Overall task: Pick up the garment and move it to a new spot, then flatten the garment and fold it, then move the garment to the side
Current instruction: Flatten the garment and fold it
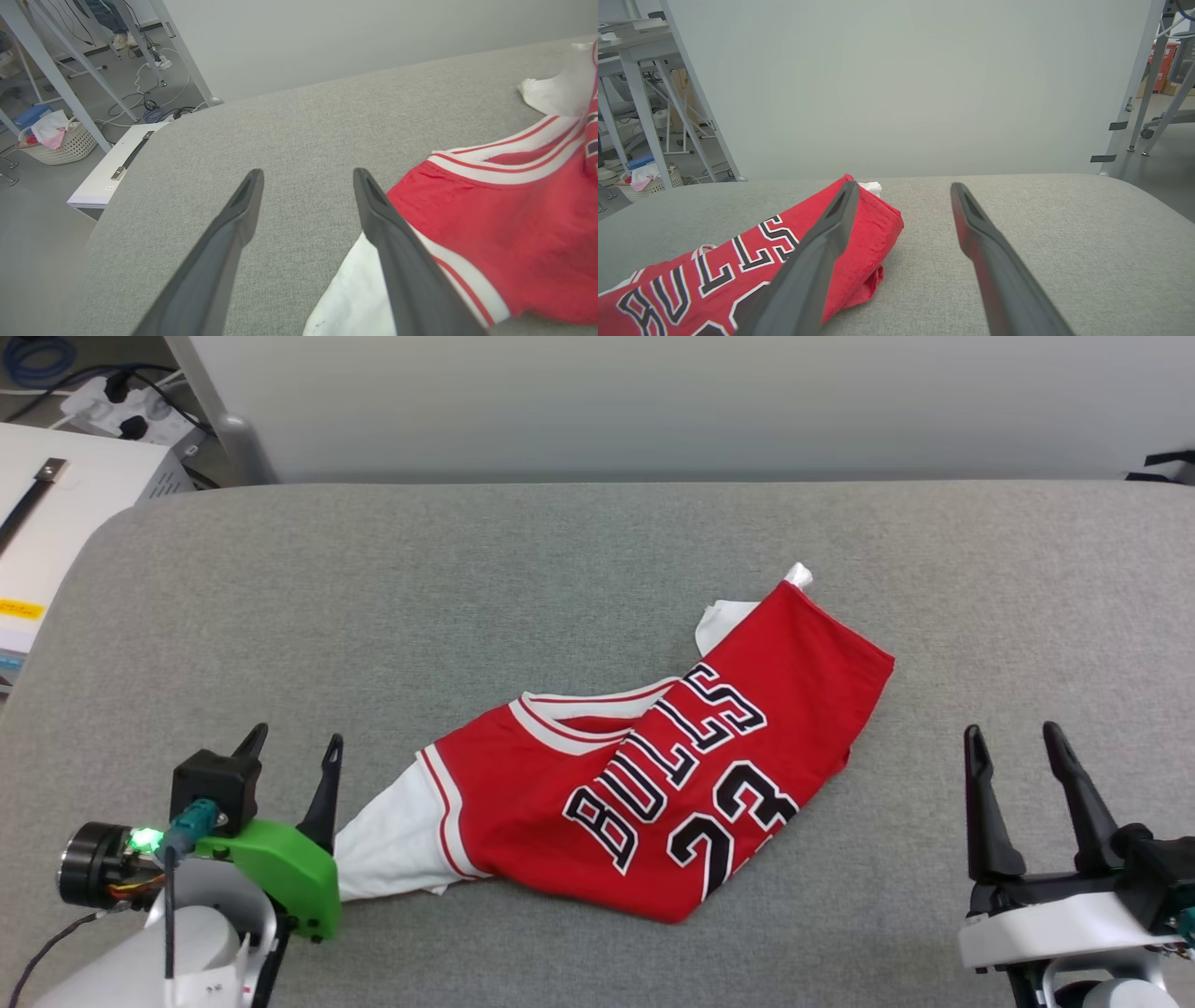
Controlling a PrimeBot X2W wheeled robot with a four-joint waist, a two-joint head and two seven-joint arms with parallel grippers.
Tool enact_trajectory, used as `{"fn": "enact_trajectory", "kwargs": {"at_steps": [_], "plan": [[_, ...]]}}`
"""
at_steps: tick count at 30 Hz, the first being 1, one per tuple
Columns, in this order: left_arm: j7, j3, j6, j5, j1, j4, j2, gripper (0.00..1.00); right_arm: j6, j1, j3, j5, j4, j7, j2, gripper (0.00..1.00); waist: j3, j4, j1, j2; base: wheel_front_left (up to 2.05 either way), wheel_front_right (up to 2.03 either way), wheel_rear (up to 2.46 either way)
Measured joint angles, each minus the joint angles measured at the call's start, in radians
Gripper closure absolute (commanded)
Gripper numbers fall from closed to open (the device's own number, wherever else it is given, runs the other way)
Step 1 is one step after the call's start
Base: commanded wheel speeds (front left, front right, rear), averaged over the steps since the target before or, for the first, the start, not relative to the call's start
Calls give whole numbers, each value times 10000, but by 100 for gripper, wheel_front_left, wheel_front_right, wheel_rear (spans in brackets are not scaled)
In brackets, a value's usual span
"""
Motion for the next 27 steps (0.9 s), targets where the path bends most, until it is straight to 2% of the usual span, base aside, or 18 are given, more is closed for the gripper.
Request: {"fn": "enact_trajectory", "kwargs": {"at_steps": [4,8,13,16,18,23,27], "plan": [[-84,1028,732,1089,525,-527,-614,0,0,-24,-316,-255,-230,0,0,0,-109,154,0,0,0,0,0],[-86,2518,1304,2468,1457,-1147,-1572,0,0,-346,-577,-662,-535,0,-123,0,-145,256,0,0,0,0,0],[-86,3904,1440,3889,2719,-1603,-2589,0,0,-1207,-646,-755,-886,-2,-892,0,-101,316,0,0,0,0,0],[-86,4583,1281,4562,3260,-1735,-3172,0,0,-1791,-445,-738,-767,-2,-1572,0,-52,380,0,0,0,0,0],[-86,4984,1024,4959,3552,-1770,-3538,0,0,-2245,-102,-702,-548,-2,-2173,0,-4,436,0,0,0,0,0],[-86,5845,370,5701,3885,-1682,-4355,0,0,-3270,1371,-221,663,109,-3731,0,139,601,0,0,0,0,0],[-86,6431,-226,6178,4030,-1498,-4968,0,0,-4381,3026,922,968,1641,-4920,0,328,716,0,0,0,0,0]]}}
